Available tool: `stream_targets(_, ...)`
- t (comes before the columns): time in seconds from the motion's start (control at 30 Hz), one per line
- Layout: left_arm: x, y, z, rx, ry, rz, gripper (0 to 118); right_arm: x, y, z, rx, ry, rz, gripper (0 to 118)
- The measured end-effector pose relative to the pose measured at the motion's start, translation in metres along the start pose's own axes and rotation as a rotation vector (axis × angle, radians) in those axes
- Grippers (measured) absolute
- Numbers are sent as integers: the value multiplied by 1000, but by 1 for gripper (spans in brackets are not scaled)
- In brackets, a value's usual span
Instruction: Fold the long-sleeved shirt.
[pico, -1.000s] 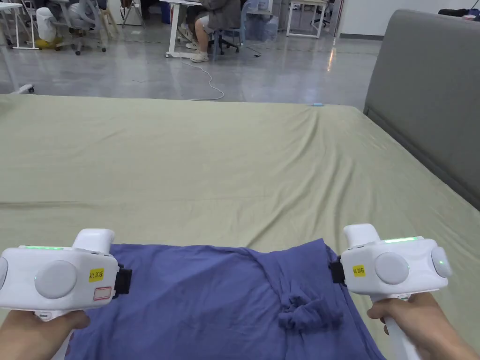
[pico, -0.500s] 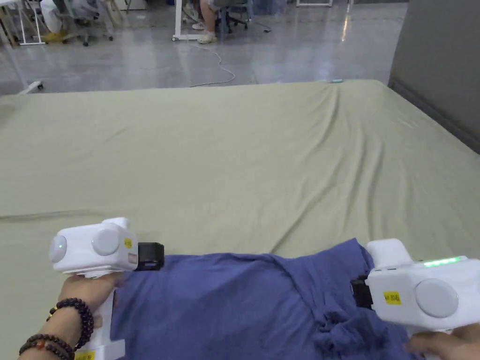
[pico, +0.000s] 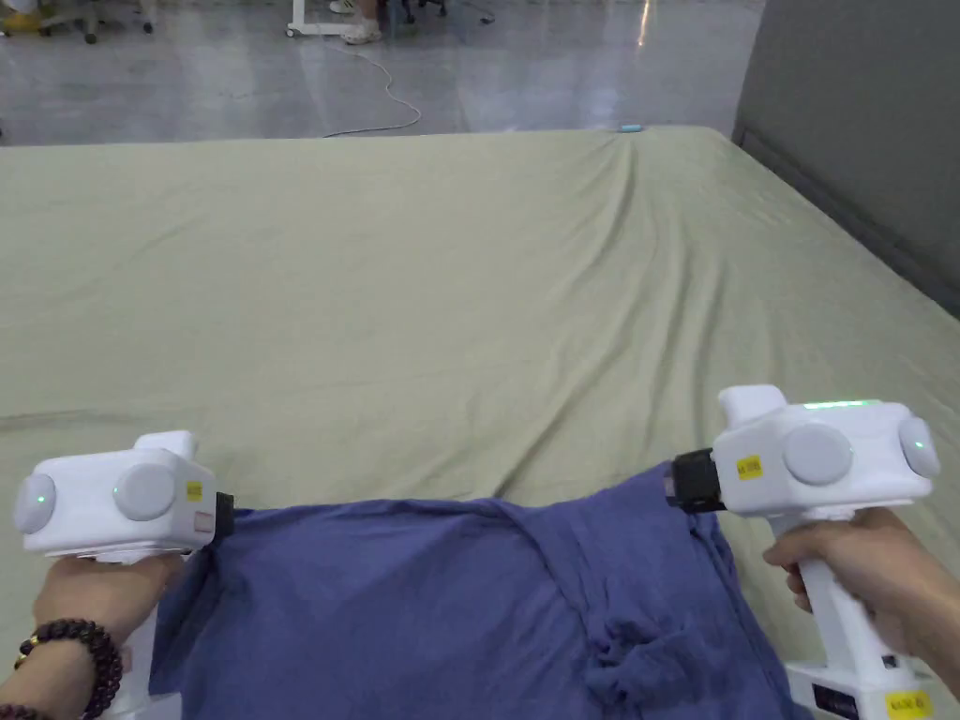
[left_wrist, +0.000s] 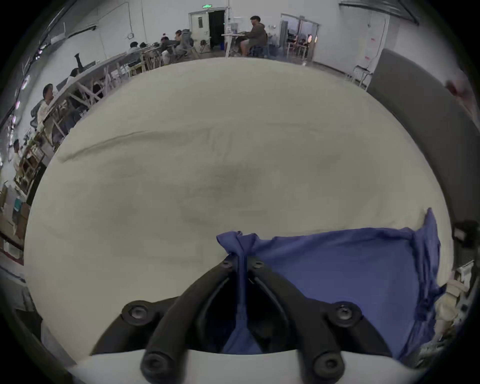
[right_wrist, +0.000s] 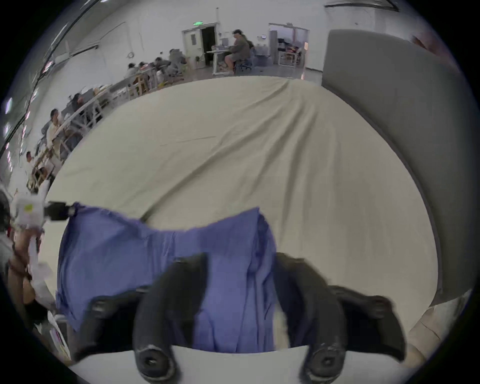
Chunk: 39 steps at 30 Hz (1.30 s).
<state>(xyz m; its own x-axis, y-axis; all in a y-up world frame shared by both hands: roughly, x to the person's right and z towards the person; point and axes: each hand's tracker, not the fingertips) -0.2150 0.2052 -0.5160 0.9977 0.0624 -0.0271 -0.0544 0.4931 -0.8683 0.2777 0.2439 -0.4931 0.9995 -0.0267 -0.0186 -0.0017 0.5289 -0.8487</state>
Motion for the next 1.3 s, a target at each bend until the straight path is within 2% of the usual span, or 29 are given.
stream_targets(0.03, 1, 0, 5, 14, -2, -13, 0, 1, 12, -13, -29, -14, 9, 66)
stream_targets(0.17, 1, -3, 19, 38, -17, -42, 0, 4, 41, -57, -136, -35, 3, 66)
stream_targets(0.27, 1, -6, 28, 52, -16, -49, 0, 1, 50, -85, -228, 19, -33, 64)
stream_targets(0.3, 0, -6, 29, 52, -20, -50, 0, -2, 50, -91, -237, 28, -29, 58)
stream_targets(0.33, -2, -6, 31, 54, -25, -50, 0, -5, 49, -97, -242, 44, -9, 41)
stream_targets(0.43, -5, -5, 33, 53, -36, -43, 0, -20, 42, -110, -263, -12, 97, 17)
stream_targets(0.47, -7, -5, 34, 53, -36, -39, 0, -22, 43, -109, -256, -14, 89, 7)
stream_targets(0.5, -6, -7, 37, 56, -35, -39, 0, -22, 44, -107, -251, -19, 75, 7)
stream_targets(0.53, -7, -7, 38, 55, -30, -38, 0, -23, 45, -103, -246, -33, 54, 6)
stream_targets(0.67, -15, -11, 57, 70, -33, -24, 0, -21, 35, -59, -149, 7, 62, 5)
stream_targets(0.83, -26, -34, 113, 98, -64, -63, 0, -7, -5, 40, 18, 145, 19, 5)
stream_targets(0.93, -36, -65, 146, 102, -92, -74, 0, -4, -49, 94, 90, 145, 59, 5)
stream_targets(1.13, -47, -137, 181, 48, -129, -109, 0, -5, -141, 160, 82, 182, 130, 5)
stream_targets(1.3, -38, -188, 159, -139, -113, -185, 0, -14, -198, 145, -87, 138, 231, 5)
